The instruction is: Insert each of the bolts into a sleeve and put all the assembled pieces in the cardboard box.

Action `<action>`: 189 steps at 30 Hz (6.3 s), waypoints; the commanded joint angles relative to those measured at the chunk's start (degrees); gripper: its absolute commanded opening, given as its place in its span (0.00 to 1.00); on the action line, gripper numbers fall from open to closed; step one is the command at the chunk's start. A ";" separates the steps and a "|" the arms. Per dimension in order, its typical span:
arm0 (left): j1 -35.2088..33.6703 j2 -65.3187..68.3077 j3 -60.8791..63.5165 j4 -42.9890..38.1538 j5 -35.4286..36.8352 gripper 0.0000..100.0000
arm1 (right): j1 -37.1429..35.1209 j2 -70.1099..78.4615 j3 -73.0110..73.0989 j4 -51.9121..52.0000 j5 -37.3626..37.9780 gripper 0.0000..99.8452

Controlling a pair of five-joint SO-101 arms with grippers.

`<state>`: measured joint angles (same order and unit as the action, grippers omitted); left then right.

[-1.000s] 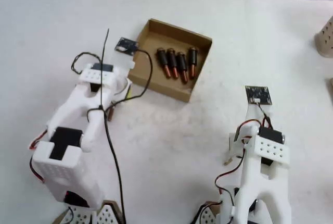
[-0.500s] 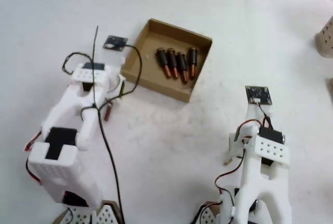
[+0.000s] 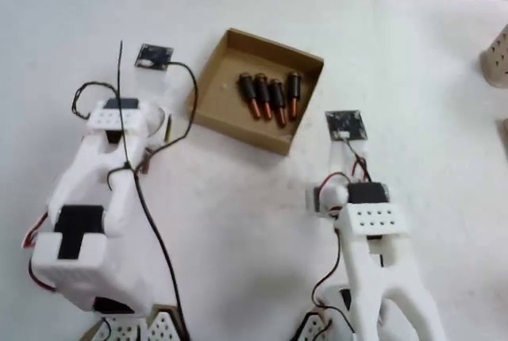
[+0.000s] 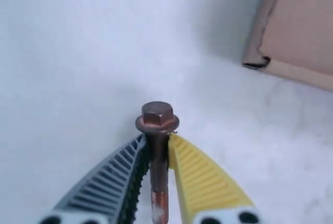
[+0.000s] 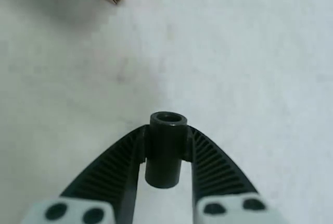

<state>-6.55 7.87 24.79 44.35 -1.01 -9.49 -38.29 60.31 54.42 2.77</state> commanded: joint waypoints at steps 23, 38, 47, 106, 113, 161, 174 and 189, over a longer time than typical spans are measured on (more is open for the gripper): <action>-0.92 -30.64 36.84 -41.85 0.00 0.02 | -24.75 -0.75 11.16 -68.35 -4.48 0.02; -2.24 -30.46 44.22 -59.87 0.09 0.02 | -28.09 41.01 5.54 -116.97 -4.48 0.02; -2.15 -30.46 44.31 -60.48 0.09 0.02 | -32.22 52.35 17.85 -146.42 -1.23 0.01; 24.92 -63.08 55.82 -65.76 20.31 0.02 | -31.87 52.97 33.49 -152.66 -1.23 0.02; 26.24 -69.14 60.48 -64.53 20.48 0.02 | -32.04 52.97 33.49 -152.66 -1.23 0.02; 27.91 -69.85 66.64 -70.15 17.58 0.02 | -31.69 52.97 33.49 -152.66 -1.23 0.02; 28.88 -86.46 68.84 -52.66 17.58 0.02 | -31.43 52.97 33.49 -152.66 -1.23 0.02; 30.20 -103.87 72.53 -44.40 17.58 0.02 | -31.60 52.97 33.49 -152.66 -1.23 0.02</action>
<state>22.90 -94.73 97.67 3.47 17.27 -41.58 14.81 93.54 -98.11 1.01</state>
